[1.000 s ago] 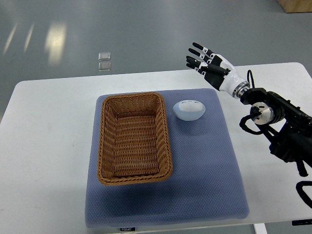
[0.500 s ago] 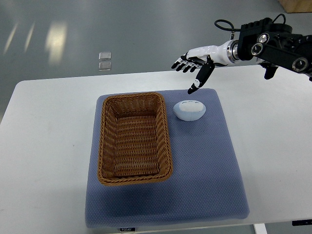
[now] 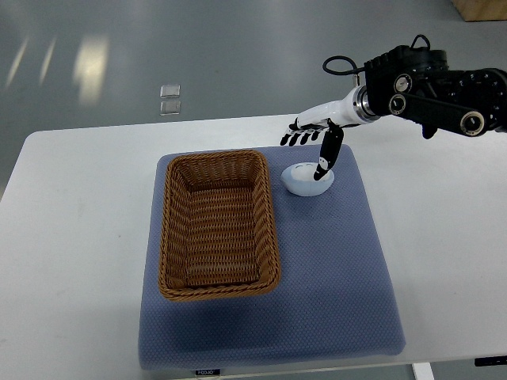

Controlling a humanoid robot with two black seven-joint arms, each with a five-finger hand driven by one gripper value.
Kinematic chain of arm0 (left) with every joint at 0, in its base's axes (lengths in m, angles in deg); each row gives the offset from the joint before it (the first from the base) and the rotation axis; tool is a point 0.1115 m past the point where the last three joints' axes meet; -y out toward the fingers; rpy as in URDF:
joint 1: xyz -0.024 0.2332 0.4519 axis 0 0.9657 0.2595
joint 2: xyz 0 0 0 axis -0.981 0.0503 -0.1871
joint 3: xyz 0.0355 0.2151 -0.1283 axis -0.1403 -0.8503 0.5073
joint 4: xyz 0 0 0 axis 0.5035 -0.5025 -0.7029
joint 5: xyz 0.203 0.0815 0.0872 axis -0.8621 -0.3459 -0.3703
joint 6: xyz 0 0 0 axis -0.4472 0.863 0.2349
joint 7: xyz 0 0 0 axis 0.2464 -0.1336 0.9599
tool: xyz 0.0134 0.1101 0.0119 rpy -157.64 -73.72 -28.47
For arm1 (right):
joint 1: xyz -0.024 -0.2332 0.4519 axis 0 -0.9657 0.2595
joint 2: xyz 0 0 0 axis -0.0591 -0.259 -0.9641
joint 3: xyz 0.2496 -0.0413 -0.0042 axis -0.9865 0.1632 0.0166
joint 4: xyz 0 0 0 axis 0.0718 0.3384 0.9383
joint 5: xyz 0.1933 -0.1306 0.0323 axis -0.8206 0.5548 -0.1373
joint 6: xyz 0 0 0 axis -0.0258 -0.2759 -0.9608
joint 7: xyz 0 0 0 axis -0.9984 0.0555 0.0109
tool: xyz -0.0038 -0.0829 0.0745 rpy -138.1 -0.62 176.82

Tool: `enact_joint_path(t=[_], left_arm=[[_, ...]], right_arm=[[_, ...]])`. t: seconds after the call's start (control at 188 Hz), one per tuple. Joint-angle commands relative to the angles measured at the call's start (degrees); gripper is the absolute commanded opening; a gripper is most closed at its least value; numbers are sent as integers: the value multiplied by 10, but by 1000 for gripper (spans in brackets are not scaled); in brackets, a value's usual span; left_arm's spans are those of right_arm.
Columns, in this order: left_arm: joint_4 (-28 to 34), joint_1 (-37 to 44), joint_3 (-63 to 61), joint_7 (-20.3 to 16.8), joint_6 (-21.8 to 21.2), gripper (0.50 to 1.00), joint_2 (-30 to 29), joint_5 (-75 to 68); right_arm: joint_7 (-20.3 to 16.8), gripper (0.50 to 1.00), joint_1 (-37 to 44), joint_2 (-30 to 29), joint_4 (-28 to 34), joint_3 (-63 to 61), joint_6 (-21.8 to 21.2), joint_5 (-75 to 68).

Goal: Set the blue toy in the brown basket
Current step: 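Lower the right hand onto the pale blue toy and close fingers, then lift the grasped toy off the cushion with the right hand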

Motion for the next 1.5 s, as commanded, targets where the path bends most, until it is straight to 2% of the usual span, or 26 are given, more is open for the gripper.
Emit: enact_joint_path(t=[0.0, 0.229, 0.394, 0.697, 0.793, 0.851, 0.984, 1.032, 1.08, 1.112, 1.261, 1.324, 1.495], left_arm=[[0, 1, 1, 0, 0, 1000, 0, 0], [0, 1, 0, 0, 0, 1000, 0, -1], [0, 1, 0, 0, 0, 1000, 0, 0], [0, 1, 0, 0, 0, 1000, 0, 0], [0, 1, 0, 0, 0, 1000, 0, -1], [0, 1, 0, 0, 0, 1000, 0, -1], [1, 1, 0, 0, 0, 1000, 0, 0], [2, 1, 0, 0, 0, 1000, 0, 0], [2, 1, 1, 0, 0, 1000, 0, 0], [2, 1, 0, 0, 0, 1000, 0, -1], [2, 1, 1, 0, 0, 1000, 0, -1], [2, 1, 0, 0, 0, 1000, 0, 0], [1, 1, 0, 0, 0, 1000, 0, 0]], right_arm=[[0, 907, -15, -8, -3, 0, 13, 2], [0, 905, -42, -23, -13, 0, 48, 14], [0, 905, -66, -43, -32, 1, 90, 15], [0, 887, -99, -59, -78, 1, 110, 78], [0, 846, -103, -63, -83, 1, 111, 78], [1, 762, -104, -64, -84, 0, 112, 78], [0, 705, -110, -64, -84, 1, 127, 78], [0, 637, -111, -64, -84, 1, 131, 78], [0, 531, -110, -64, -84, 0, 132, 78], [1, 500, -110, -64, -84, 0, 132, 78], [1, 500, -99, -47, -78, -10, 120, 65], [2, 500, -70, -30, -70, -14, 108, 64], [3, 500, 10, 27, 0, -30, 62, 37]])
